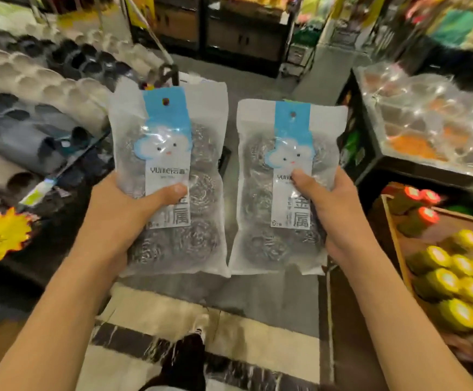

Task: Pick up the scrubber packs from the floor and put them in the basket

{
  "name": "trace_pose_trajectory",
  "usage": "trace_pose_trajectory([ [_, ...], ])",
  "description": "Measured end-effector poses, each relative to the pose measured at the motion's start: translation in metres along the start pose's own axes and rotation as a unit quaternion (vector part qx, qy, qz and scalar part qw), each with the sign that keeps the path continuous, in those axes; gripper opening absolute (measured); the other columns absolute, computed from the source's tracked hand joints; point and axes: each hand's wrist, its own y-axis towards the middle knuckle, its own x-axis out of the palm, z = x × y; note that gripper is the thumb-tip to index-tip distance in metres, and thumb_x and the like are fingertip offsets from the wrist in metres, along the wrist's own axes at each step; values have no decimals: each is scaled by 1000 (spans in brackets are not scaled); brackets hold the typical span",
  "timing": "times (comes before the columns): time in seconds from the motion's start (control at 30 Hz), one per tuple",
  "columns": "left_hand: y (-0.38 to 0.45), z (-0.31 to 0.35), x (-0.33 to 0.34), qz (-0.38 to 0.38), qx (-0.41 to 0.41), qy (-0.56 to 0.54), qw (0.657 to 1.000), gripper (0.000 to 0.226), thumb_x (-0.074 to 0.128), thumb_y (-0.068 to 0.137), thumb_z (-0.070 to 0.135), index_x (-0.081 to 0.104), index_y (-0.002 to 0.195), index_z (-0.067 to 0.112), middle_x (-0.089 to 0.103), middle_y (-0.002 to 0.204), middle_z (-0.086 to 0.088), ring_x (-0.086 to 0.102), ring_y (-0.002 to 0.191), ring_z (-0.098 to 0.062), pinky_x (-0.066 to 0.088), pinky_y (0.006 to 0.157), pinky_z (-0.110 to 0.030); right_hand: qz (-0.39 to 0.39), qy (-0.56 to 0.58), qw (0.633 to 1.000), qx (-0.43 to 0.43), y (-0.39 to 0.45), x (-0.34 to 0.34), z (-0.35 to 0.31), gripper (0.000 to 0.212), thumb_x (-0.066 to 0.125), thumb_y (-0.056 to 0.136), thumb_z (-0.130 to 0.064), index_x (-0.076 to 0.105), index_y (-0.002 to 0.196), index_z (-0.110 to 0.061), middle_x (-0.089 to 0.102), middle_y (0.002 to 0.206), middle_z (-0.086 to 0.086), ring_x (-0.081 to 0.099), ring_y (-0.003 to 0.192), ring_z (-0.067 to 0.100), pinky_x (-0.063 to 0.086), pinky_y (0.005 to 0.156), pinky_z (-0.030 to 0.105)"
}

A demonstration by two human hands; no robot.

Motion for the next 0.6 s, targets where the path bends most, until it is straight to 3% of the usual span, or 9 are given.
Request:
trace_pose_trajectory([
  [0.13, 86, 10, 46, -60, -8, -5, 998, 66, 90, 48, 34, 76, 111, 23, 81, 97, 4, 79, 89, -17, 61, 87, -44, 68, 5, 998, -6, 50, -10, -9, 43, 71, 97, -17, 58, 138, -15, 76, 120, 9, 76, 107, 27, 60, 94, 51],
  [0.4, 217, 33, 129, -158, -13, -9, 987, 58, 89, 55, 30, 76, 110, 20, 81, 97, 2, 79, 87, -19, 61, 84, -44, 167, -11, 986, -7, 149, -26, -28, 41, 72, 96, -21, 59, 135, -18, 77, 117, 7, 77, 103, 25, 61, 91, 48],
  [0.6, 294, 37, 194, -167, -2, -4, 986, 60, 89, 55, 29, 74, 112, 18, 81, 96, 2, 79, 87, -17, 64, 75, -36, 190, -23, 982, -3, 238, -50, -28, 40, 72, 95, -25, 60, 133, -23, 78, 114, 3, 77, 101, 22, 62, 89, 48],
])
